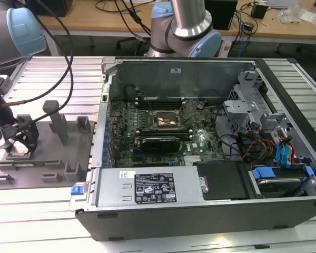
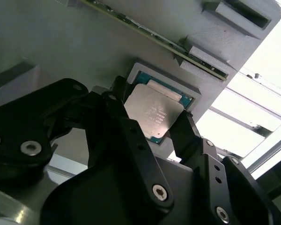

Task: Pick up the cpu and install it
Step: 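Pick up the cpu and move it towards the insertion slot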

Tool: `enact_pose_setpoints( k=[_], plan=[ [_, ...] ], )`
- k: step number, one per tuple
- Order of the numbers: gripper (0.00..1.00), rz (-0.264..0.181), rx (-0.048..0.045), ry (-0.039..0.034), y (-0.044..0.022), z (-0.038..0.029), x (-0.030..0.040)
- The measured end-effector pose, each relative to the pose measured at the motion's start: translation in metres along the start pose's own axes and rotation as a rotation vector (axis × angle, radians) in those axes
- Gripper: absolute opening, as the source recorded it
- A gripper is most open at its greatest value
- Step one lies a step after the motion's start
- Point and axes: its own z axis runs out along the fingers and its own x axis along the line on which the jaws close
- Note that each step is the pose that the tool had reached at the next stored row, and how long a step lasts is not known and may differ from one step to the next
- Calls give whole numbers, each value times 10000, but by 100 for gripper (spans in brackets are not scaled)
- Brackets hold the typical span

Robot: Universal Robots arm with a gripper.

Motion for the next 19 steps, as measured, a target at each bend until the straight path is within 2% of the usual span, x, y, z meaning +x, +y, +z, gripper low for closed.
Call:
enact_pose_setpoints(
  k=[2,5,13,19],
  plan=[
    [64,0,0,-1,0,0,0],
    [64,0,-2,-3,2,-43,-2],
    [64,-23,-18,15,7,-8,-11],
    [64,-24,-17,17,28,-7,-9]
  ],
)
